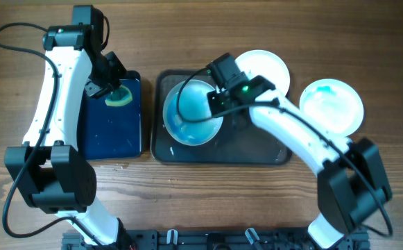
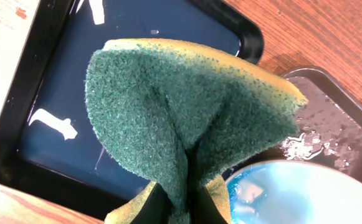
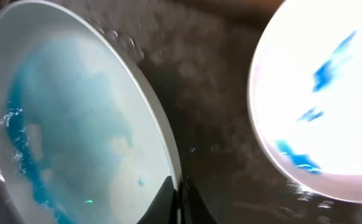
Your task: Clean dirty plates on tray and stack at the side
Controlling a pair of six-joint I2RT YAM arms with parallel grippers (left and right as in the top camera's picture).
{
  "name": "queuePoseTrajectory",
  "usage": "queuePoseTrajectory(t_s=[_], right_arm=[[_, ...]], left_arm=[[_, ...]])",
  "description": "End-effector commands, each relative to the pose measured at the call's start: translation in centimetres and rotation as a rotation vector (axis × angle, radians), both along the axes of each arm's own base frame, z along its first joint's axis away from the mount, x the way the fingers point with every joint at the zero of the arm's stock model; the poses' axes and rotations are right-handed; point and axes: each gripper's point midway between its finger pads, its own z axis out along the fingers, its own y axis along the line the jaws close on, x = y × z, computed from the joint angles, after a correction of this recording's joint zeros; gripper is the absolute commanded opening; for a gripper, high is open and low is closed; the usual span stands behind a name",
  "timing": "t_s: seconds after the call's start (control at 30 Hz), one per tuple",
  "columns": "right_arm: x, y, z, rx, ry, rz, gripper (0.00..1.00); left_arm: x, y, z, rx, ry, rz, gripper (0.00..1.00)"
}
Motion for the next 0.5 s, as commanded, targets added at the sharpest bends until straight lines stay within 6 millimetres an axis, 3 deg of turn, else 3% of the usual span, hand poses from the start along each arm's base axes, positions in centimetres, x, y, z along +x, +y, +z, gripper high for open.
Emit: queuePoseTrajectory(t_s=[0.0, 0.23, 0.47], right_arm=[[0.9, -1.1, 5.0, -0.210, -0.259, -0.030, 0.04], [-0.6, -1.4, 11.1, -0.563, -0.615, -0.112, 0.04], [-2.5, -1.1, 15.6, -0.742, -0.829, -0.176, 0.04]], left_arm=[[0.3, -0.2, 0.7, -0.023, -0.028, -0.022, 0.04], [0.5, -0.2, 0.7, -0.022, -0.033, -0.021, 0.04], [1.2, -0.5, 0.9, -0.037, -0.064, -0.022, 0.04]])
